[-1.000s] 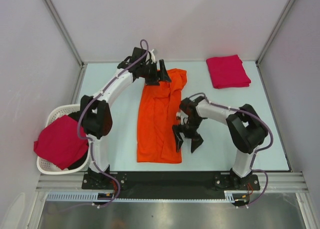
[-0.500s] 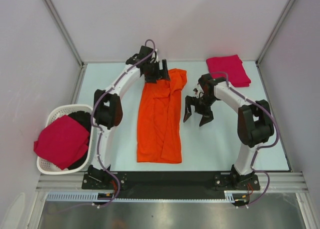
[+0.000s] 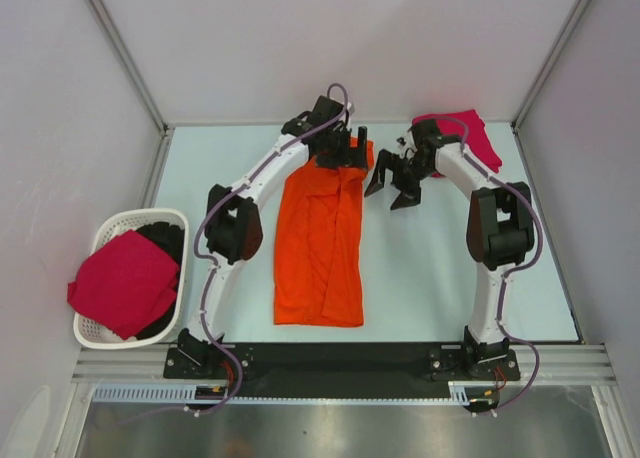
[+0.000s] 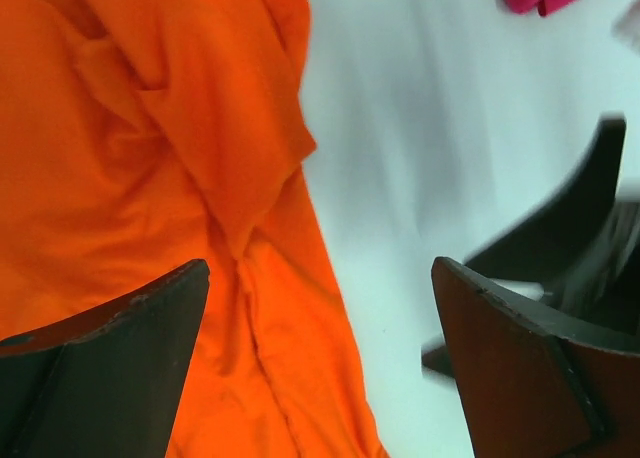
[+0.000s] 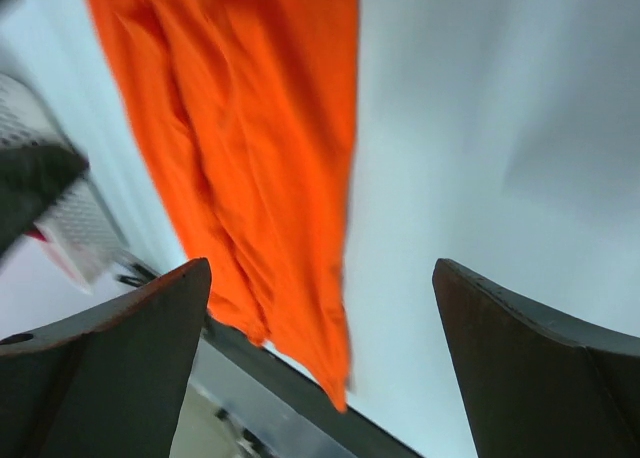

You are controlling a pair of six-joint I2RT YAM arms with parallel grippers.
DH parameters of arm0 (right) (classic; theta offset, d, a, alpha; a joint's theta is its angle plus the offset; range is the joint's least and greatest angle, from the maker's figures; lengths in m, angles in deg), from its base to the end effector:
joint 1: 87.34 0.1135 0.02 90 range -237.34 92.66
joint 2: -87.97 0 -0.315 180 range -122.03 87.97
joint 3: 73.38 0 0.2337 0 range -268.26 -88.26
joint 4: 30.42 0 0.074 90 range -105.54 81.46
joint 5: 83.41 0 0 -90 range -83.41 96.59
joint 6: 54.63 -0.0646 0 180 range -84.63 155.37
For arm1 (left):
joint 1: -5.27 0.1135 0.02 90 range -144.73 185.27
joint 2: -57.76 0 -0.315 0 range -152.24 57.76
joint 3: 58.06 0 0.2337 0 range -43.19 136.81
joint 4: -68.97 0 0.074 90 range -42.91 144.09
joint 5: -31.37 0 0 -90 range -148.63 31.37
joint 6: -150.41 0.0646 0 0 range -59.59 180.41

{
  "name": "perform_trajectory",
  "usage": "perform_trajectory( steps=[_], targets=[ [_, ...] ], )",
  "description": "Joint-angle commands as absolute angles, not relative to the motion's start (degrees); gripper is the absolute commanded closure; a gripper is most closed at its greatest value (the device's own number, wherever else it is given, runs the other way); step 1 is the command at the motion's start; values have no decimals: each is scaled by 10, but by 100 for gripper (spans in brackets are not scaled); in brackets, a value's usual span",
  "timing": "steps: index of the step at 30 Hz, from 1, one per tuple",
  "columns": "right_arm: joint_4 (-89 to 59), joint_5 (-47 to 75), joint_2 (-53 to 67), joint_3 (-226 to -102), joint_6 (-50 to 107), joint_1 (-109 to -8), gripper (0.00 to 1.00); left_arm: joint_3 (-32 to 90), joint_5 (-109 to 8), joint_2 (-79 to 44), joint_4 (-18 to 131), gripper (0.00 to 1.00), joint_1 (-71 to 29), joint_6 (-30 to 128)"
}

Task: Fold and stack the t-shirts
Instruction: Grab the bottom of the folded rectangular tshirt with both arms

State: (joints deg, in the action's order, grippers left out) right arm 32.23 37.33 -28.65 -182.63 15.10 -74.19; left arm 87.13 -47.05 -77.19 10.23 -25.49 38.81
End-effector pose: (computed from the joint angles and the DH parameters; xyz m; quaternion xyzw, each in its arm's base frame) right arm 0.4182 0.1316 0.2434 0.0131 0.9506 0.2981 0.0852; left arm 0.4776 -0.2993 0.2752 0.1099 0.9245 -0.2402 0.2747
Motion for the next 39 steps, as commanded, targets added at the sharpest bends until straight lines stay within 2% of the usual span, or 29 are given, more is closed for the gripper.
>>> perform_trajectory(
  steps=[1, 5, 10, 12, 13, 14, 15, 19, 25, 39],
  targets=[
    [195, 467, -348, -1912, 58, -792, 0, 883, -527, -683, 96, 0, -194, 409],
    [156, 506, -457, -2012, -7, -805, 7, 841, -531, -637, 90, 0, -128, 415],
    [243, 504, -589, -2292, -8, -795, 10, 773, -500, -592, 97, 0, -63, 410],
    [241, 523, -637, -2343, -35, -794, 21, 746, -495, -577, 100, 0, -60, 411],
    [222, 529, -644, -2356, -46, -793, 29, 739, -491, -576, 99, 0, -60, 416],
    [207, 535, -645, -2350, -70, -790, 37, 723, -479, -574, 99, 0, -60, 417],
    [194, 536, -643, -2336, -79, -788, 40, 713, -474, -574, 101, 0, -60, 417],
    [178, 528, -644, -2315, -84, -775, 44, 671, -451, -568, 102, 0, -65, 419],
    [207, 506, -650, -2299, -48, -756, 44, 630, -445, -554, 116, 0, -69, 426],
    [228, 495, -633, -2284, -17, -789, 44, 654, -451, -566, 114, 0, -54, 423]
  ],
)
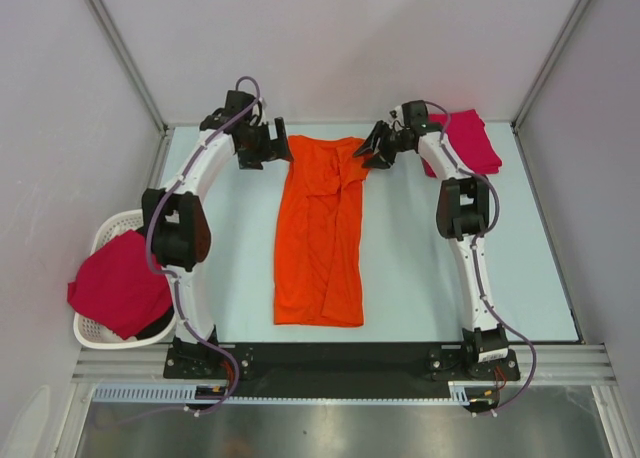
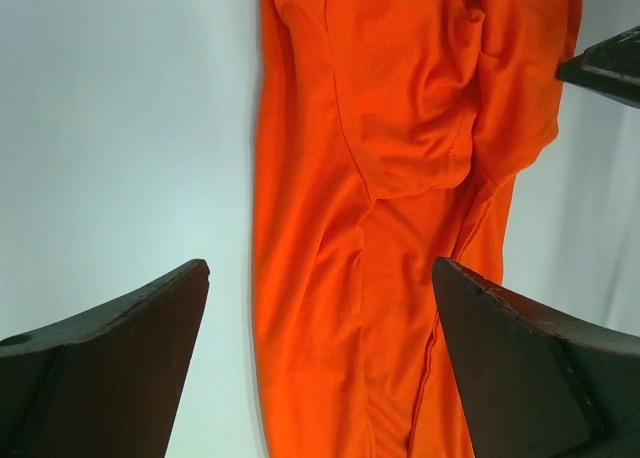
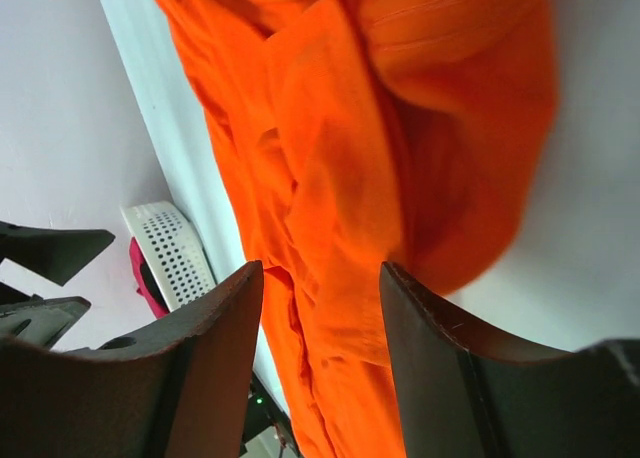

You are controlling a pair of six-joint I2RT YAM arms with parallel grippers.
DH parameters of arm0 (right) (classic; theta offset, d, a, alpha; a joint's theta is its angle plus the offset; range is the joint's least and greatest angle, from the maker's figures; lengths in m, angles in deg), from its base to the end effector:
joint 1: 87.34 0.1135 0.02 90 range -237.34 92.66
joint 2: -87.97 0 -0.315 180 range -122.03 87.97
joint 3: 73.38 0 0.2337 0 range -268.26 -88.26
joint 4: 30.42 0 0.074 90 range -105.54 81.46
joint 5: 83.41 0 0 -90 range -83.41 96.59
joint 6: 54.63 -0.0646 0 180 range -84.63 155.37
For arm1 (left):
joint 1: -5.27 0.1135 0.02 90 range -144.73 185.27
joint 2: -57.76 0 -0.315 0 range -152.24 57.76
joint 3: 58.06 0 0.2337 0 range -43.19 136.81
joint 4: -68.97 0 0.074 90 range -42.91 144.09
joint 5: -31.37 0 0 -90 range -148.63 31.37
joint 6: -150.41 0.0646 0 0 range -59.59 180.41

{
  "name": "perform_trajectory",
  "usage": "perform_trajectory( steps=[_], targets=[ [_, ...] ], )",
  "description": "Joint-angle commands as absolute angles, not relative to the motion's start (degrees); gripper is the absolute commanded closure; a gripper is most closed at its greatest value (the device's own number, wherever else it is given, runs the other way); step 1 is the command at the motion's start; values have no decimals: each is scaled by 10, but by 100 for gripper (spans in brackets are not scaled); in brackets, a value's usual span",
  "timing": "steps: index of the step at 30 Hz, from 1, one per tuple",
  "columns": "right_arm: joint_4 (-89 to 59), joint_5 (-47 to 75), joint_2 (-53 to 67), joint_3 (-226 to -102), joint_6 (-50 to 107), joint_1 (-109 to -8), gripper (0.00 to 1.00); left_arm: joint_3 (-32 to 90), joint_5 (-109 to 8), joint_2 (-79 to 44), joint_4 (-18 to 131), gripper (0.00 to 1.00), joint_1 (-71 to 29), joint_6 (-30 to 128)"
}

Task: Fold and stack the t-shirts
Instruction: Grab the bottom of the folded rectangular tshirt with both arms

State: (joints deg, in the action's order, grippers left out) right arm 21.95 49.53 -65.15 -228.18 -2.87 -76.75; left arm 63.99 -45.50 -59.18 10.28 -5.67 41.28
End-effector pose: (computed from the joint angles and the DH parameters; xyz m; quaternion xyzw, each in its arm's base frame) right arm 0.5929 0.1556 0.1689 0.0899 0.8804 0.4432 0.1426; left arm 0.4653 -0.1049 0.3050 -0.0318 0.9438 -0.1854 0.2717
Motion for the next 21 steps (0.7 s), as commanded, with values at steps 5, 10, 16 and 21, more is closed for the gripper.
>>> perform_trajectory(
  steps=[5, 10, 16, 21],
  targets=[
    [224, 499, -630, -2284, -21, -799, 45, 639, -454, -568, 113, 0, -54, 427],
    [219, 508, -644, -2284, -26, -791, 47, 640, -461, -566, 112, 0, -54, 432],
    [215, 513, -656, -2288, -32, -778, 48, 638, -459, -565, 111, 0, -54, 435],
    [214, 515, -662, -2286, -33, -773, 50, 632, -465, -561, 109, 0, -53, 439]
  ],
)
